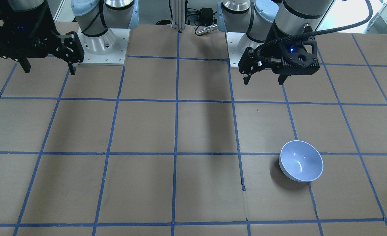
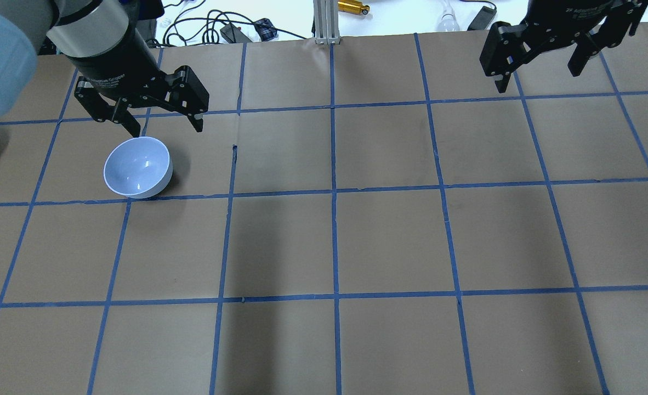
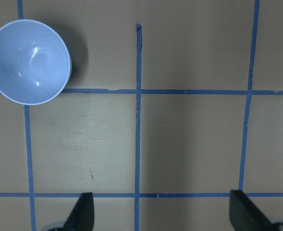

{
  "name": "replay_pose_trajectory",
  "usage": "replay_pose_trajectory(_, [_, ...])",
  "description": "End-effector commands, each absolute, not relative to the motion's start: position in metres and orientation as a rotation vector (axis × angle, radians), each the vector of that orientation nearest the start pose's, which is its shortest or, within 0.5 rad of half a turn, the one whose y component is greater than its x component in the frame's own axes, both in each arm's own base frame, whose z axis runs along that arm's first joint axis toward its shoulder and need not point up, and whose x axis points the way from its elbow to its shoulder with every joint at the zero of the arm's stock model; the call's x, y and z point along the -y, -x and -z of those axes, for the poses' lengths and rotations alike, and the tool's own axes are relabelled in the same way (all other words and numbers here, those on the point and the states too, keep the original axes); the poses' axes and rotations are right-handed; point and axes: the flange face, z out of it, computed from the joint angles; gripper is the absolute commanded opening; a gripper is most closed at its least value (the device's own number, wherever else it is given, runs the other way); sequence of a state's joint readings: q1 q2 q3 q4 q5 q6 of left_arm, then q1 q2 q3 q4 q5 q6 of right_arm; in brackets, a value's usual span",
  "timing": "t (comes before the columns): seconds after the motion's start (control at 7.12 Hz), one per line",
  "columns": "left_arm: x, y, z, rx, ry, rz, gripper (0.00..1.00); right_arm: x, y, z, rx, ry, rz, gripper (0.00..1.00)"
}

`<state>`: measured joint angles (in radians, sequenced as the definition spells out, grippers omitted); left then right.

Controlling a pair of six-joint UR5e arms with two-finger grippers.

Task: Stack green bowl on blue bowl
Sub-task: 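Move the left gripper away from the blue bowl toward the green bowl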

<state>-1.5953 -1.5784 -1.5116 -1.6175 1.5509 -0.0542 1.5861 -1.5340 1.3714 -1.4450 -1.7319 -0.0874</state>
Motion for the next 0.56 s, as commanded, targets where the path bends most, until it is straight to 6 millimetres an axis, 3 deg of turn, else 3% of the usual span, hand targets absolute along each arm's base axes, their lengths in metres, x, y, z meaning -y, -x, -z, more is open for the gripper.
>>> replay_pose_trajectory(0.0, [0.4920,0.1477,-0.5067,-3.164,0.048,0.001,1.00,0.5041,-0.1251,-0.5561,-3.299,0.165,0.051,1.00])
replay_pose_trajectory(0.42, [0.4951,0.1452,-0.5020,-3.161,0.042,-0.016,1.00,0.5041,-0.1251,-0.5561,-3.299,0.165,0.051,1.00])
